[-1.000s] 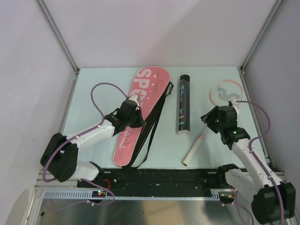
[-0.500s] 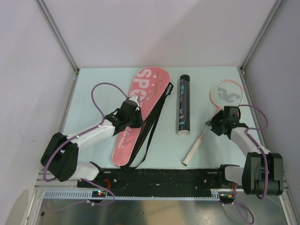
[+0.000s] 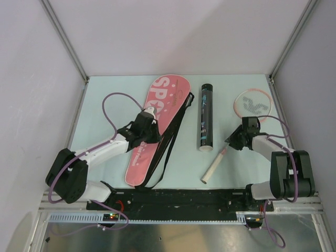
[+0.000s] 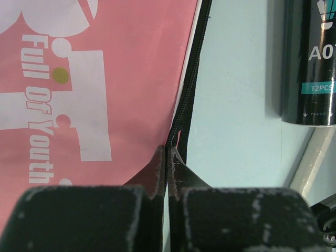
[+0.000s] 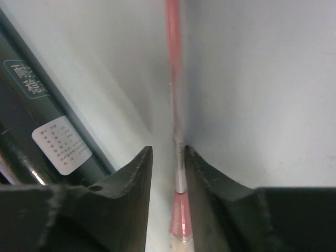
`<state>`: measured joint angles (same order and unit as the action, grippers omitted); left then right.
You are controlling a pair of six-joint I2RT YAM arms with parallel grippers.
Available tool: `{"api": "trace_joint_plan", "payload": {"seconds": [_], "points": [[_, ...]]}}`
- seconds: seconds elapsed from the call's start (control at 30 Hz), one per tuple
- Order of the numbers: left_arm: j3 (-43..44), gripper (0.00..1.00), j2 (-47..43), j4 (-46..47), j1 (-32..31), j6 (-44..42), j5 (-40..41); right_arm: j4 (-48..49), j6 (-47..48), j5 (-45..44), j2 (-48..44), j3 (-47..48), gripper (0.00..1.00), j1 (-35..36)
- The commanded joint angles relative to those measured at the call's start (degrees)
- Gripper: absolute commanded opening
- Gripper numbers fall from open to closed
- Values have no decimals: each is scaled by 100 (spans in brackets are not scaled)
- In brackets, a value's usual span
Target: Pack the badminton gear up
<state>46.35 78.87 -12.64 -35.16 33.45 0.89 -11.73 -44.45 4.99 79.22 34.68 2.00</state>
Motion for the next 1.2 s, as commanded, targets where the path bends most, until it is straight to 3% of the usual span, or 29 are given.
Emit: {"api": "trace_joint_plan", "payload": {"seconds": [0.0,0.13,0.2,0.63,0.83,1.17], "points": [[265,0,40,49,50,78,38,-23,23,-247,352,94,29,157],[281,0,136,53,144,346,46,-139,169,-548,217,151,6,185],[281,0,174,52,223,535,9,-256,275,-753,19,217,2,180],[83,0,-218,196,480,1275,353,-1058,1027,-1641,-1702,982,0,729],[220,0,-182,252,492,1036,169,-1472,996,-1636,-2085,1382,0,1859],[318,0,-213,253,491,781,-43,-2196,186,-2130,-1963,1416,0,4487]]}}
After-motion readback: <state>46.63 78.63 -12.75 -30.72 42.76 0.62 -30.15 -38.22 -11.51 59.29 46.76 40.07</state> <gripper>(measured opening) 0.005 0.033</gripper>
